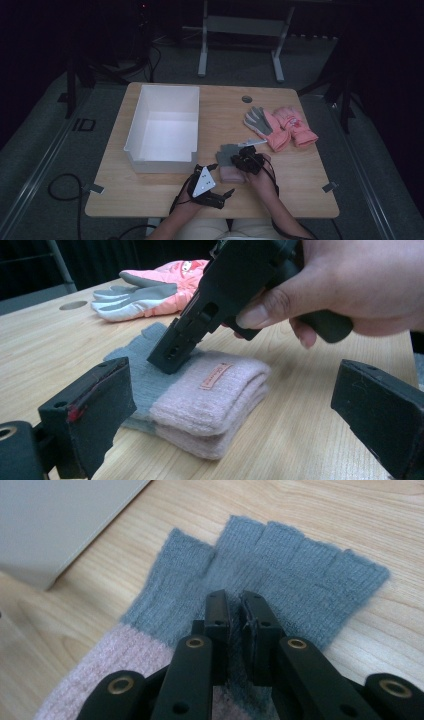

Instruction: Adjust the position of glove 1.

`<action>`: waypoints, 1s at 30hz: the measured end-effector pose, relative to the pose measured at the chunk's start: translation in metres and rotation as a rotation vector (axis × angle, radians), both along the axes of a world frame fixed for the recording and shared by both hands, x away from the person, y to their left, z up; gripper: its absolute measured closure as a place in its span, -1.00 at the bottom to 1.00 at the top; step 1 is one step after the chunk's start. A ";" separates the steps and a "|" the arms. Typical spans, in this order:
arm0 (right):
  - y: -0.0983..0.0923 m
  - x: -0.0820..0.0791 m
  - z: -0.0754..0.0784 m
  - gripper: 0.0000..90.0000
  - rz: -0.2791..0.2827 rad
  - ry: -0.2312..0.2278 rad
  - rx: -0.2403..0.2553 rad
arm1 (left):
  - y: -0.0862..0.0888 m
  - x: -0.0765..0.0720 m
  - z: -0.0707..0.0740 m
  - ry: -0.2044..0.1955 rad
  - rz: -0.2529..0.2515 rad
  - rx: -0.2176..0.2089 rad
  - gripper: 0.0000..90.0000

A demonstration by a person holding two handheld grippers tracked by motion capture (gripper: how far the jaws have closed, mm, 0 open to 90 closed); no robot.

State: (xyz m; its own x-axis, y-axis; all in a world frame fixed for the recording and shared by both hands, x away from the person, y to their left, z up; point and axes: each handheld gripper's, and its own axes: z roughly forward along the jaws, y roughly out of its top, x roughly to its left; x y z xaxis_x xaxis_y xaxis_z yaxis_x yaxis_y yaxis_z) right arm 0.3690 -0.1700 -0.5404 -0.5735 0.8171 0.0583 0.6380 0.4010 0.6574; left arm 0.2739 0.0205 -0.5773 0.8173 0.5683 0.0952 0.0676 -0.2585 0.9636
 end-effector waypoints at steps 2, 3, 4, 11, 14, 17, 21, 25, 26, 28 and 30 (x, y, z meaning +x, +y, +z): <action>-0.004 0.000 0.000 0.82 0.019 0.008 -0.002 | -0.001 -0.001 0.000 -0.008 -0.007 0.005 -0.93; -0.006 0.000 0.000 0.81 0.025 0.014 0.000 | -0.001 -0.001 0.000 -0.010 -0.009 0.003 -0.93; -0.007 0.000 0.000 0.81 0.031 0.014 0.000 | -0.001 -0.001 0.000 -0.010 -0.010 -0.002 -0.93; -0.023 -0.002 -0.001 0.79 0.044 0.003 -0.012 | -0.009 -0.006 0.000 -0.039 -0.016 0.056 -0.91; -0.030 -0.002 -0.001 0.78 0.044 -0.001 -0.003 | -0.013 -0.008 0.000 -0.064 -0.029 0.079 -0.91; -0.043 -0.002 -0.002 0.77 0.057 -0.011 -0.007 | -0.017 -0.012 0.001 -0.062 -0.051 0.077 -0.91; -0.054 -0.002 -0.001 0.76 0.087 -0.023 -0.026 | -0.018 -0.013 0.003 -0.049 -0.054 0.069 -0.92; -0.065 -0.001 0.000 0.75 0.075 -0.022 -0.035 | -0.019 -0.012 0.005 -0.045 -0.049 0.063 -0.92; -0.067 0.000 -0.001 0.75 0.072 -0.018 -0.028 | -0.019 -0.012 0.006 -0.041 -0.046 0.064 -0.91; -0.068 0.000 -0.001 0.75 0.069 -0.012 -0.024 | -0.021 -0.012 0.010 -0.016 -0.042 0.056 -0.91; -0.066 0.000 0.001 0.72 0.068 -0.012 -0.028 | -0.022 -0.012 0.016 0.013 -0.031 0.039 -0.91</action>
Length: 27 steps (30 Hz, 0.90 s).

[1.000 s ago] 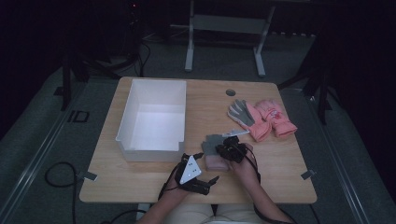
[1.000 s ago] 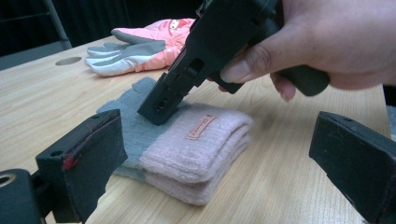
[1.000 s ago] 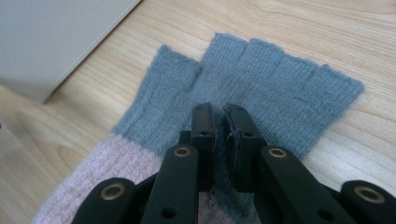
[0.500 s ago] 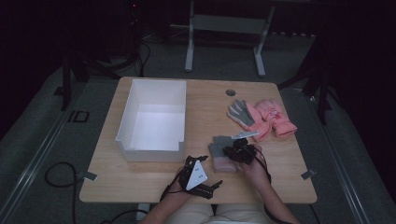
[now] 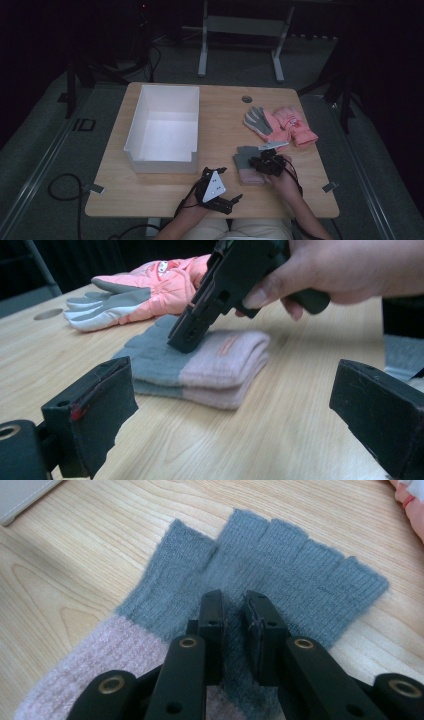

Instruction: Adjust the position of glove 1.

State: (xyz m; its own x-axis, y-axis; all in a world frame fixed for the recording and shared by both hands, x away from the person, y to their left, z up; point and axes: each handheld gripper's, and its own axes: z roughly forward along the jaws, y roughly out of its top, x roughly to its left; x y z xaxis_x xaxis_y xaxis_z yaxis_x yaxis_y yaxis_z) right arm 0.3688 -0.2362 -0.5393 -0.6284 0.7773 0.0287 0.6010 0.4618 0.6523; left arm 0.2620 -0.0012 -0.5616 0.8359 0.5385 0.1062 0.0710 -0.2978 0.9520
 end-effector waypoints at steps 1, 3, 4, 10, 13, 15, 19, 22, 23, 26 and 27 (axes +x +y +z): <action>0.000 0.000 0.002 0.69 -0.006 0.007 0.013 | -0.001 0.000 0.003 0.018 0.011 -0.005 -0.91; -0.004 0.001 0.008 0.57 -0.015 -0.008 0.038 | -0.002 0.002 0.009 0.046 0.008 -0.026 -0.90; -0.008 0.001 0.012 0.54 -0.031 -0.020 0.052 | -0.003 0.004 0.013 0.067 -0.002 -0.028 -0.90; -0.025 0.012 0.030 0.38 -0.073 -0.055 0.088 | -0.027 0.023 0.024 0.148 -0.103 0.027 -0.76; -0.029 0.019 0.032 0.36 -0.083 -0.045 0.098 | -0.042 0.036 0.022 0.186 -0.166 0.091 -0.69; -0.029 0.024 0.031 0.33 -0.088 -0.028 0.101 | -0.051 0.043 0.019 0.165 -0.193 0.156 -0.67; -0.029 0.036 0.025 0.30 -0.105 0.003 0.118 | -0.060 0.052 0.010 0.098 -0.249 0.268 -0.58; -0.028 0.045 0.020 0.20 -0.129 0.021 0.114 | -0.064 0.054 0.003 0.051 -0.255 0.337 -0.52; -0.028 0.048 0.017 0.19 -0.134 0.027 0.107 | -0.065 0.054 0.000 0.035 -0.248 0.354 -0.51; -0.028 0.052 0.009 0.12 -0.151 0.044 0.087 | -0.067 0.053 -0.004 -0.005 -0.234 0.393 -0.47; -0.029 0.054 0.006 0.09 -0.157 0.051 0.085 | -0.067 0.051 -0.005 -0.031 -0.222 0.403 -0.44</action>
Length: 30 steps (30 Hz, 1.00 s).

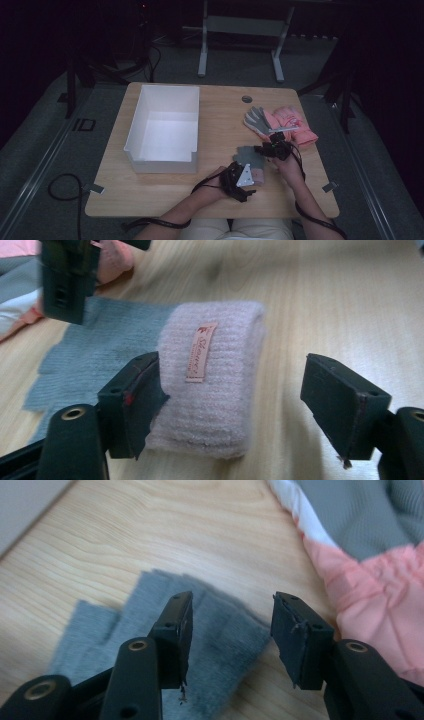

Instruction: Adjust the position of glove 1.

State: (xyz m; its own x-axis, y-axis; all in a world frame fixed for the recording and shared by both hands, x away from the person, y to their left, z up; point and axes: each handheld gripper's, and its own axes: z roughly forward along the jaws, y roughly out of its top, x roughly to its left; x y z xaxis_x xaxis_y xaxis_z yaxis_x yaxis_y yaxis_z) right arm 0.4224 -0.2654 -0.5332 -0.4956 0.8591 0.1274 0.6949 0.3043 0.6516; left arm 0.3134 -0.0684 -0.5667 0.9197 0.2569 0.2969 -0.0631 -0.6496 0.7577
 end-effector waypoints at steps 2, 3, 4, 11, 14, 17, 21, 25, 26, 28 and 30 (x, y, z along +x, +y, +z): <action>-0.001 0.001 -0.005 0.06 -0.018 0.018 -0.003 | 0.000 -0.001 -0.001 -0.014 0.009 -0.001 -0.37; -0.001 0.002 -0.008 0.02 -0.020 0.027 -0.005 | -0.001 -0.001 -0.002 -0.027 0.024 -0.004 -0.33; -0.001 0.001 -0.010 0.02 -0.030 0.038 -0.005 | -0.001 0.000 -0.002 -0.030 0.034 -0.004 -0.30; -0.002 0.001 -0.014 -0.02 -0.052 0.077 0.029 | -0.002 0.002 -0.005 -0.077 0.069 0.040 0.02; -0.002 0.000 -0.014 0.02 -0.040 0.108 0.066 | 0.002 0.007 -0.002 -0.048 0.047 0.026 0.31; 0.000 0.000 -0.014 0.04 -0.031 0.121 0.081 | 0.005 0.014 0.002 -0.009 0.011 0.031 0.49; 0.001 0.001 -0.014 0.12 -0.031 0.136 0.104 | 0.008 0.021 0.004 0.028 -0.020 0.036 0.54; 0.005 0.002 -0.016 0.34 -0.014 0.163 0.154 | 0.009 0.025 0.006 0.061 -0.032 0.035 0.56; 0.006 0.002 -0.016 0.40 -0.003 0.164 0.157 | 0.009 0.026 0.006 0.067 -0.034 0.037 0.56; 0.009 0.001 -0.015 0.55 0.020 0.168 0.170 | 0.010 0.028 0.008 0.092 -0.029 0.037 0.57; 0.012 -0.001 -0.012 0.59 0.029 0.148 0.163 | 0.011 0.029 0.008 0.109 -0.025 0.029 0.57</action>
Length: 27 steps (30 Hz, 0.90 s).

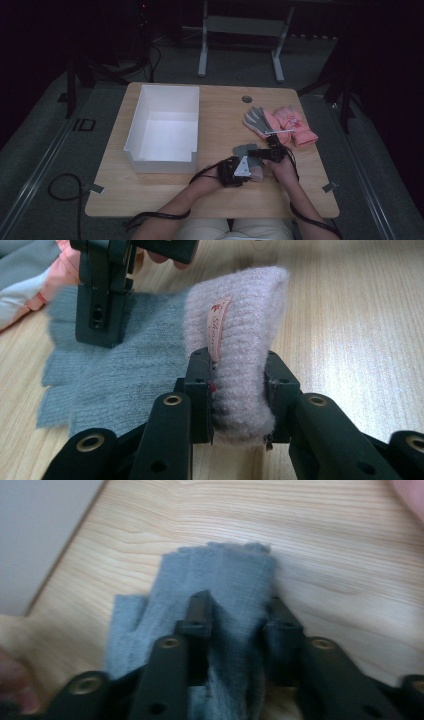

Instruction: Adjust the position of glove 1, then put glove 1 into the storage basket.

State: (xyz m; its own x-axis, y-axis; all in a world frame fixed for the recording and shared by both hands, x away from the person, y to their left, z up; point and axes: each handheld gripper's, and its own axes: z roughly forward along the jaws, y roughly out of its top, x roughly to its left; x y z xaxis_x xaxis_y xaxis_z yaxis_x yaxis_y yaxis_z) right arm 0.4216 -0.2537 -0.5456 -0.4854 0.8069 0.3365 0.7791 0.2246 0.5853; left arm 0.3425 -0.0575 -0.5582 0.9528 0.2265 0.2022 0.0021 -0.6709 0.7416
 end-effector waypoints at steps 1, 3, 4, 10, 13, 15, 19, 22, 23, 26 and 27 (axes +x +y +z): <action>0.001 -0.001 0.002 0.62 0.003 -0.010 0.000 | 0.001 0.000 0.001 0.006 0.001 0.001 0.57; 0.000 -0.003 0.006 0.63 0.004 -0.018 0.016 | 0.004 -0.001 0.002 0.026 0.011 -0.009 0.58; -0.001 -0.004 0.008 0.63 0.005 -0.016 0.023 | 0.005 -0.002 0.003 0.029 0.015 -0.012 0.58; -0.003 -0.012 0.030 0.64 0.028 -0.068 0.030 | 0.008 -0.002 0.029 0.030 0.012 -0.017 0.58; -0.005 -0.013 0.044 0.65 0.025 -0.095 0.043 | 0.007 -0.003 0.047 0.006 0.010 -0.005 0.58; -0.007 -0.015 0.055 0.65 0.027 -0.118 0.050 | 0.007 -0.004 0.058 -0.007 0.009 -0.004 0.58; -0.006 -0.018 0.078 0.65 0.036 -0.157 0.069 | 0.010 -0.008 0.084 -0.060 0.005 0.018 0.58; -0.003 -0.018 0.086 0.65 0.040 -0.171 0.067 | 0.012 -0.009 0.092 -0.073 0.003 0.026 0.58; -0.001 -0.018 0.093 0.65 0.052 -0.178 0.076 | 0.014 -0.010 0.100 -0.095 -0.002 0.042 0.58; 0.001 -0.017 0.100 0.65 0.059 -0.185 0.080 | 0.017 -0.009 0.108 -0.102 -0.006 0.050 0.58; 0.002 -0.017 0.104 0.65 0.061 -0.188 0.084 | 0.019 -0.009 0.112 -0.108 -0.006 0.049 0.58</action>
State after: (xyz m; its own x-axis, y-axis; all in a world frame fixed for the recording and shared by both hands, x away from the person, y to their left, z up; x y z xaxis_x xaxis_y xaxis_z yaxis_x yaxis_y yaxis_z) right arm 0.4047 -0.2521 -0.4421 -0.5933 0.7470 0.3000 0.6407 0.2126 0.7377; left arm 0.3335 -0.0388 -0.4467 0.9262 0.2079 0.3145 -0.0804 -0.7059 0.7037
